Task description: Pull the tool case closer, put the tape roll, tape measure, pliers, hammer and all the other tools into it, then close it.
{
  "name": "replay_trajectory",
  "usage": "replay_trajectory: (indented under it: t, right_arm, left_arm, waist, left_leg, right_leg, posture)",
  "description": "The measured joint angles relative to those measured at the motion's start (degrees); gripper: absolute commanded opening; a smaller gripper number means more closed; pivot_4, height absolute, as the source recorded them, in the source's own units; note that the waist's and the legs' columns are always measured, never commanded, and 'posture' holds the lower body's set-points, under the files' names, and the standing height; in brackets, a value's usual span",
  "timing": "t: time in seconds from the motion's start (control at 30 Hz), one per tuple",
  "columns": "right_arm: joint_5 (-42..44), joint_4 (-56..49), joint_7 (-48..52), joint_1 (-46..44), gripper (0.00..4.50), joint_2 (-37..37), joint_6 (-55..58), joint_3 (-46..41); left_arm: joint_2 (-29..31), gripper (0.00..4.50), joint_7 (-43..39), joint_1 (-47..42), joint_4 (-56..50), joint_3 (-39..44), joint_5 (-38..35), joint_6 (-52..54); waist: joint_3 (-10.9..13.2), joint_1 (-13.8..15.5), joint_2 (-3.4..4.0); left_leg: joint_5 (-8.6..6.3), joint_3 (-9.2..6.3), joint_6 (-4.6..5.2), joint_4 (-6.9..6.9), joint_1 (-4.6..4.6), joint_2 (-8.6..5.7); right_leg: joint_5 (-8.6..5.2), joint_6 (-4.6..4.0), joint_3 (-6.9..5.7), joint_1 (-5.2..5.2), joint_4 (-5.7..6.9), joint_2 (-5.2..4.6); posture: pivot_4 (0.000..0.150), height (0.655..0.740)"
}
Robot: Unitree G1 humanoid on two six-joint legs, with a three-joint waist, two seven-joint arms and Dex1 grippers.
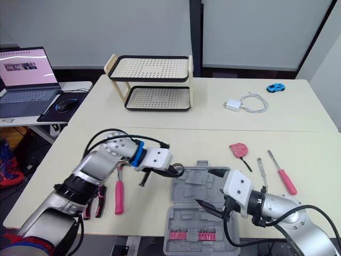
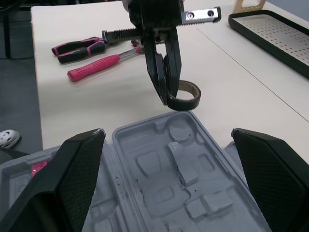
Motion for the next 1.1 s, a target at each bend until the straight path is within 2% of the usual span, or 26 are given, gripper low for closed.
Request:
replay_trajectory:
  t: [0.23,1.1]
  right_arm:
    - [-0.9,-0.9,-1.2,1.1,4.50,-0.1,0.7,0.4]
    - [-1.7,-1.1,-1.7,2.7,4.50,-0.1,1.0,0.8]
  left_arm:
    - [-2.7,0.01,3.8,-0.2,3.2,-2.6,4.3,1.5]
    - [-4.8,0.01,6.0,0.1,5.0,-5.4,9.4,6.0]
  waist:
    - [0.0,0.1,-0.01]
    - [0.0,0.1,-0.02]
  left_leg:
    - [0.00,-0.02,0.00,0.01,-0.01,-0.03]
    - [0.00,-0.01,-0.01,0.01,0.00,-0.03]
  right_leg:
    - [0.00,0.00,0.01,0.01,-0.02,-0.01]
    - [0.00,0.00,0.01,0.01,-0.03,-0.01]
  posture:
    - [0.150,0.7400]
    - [0.150,0.7400]
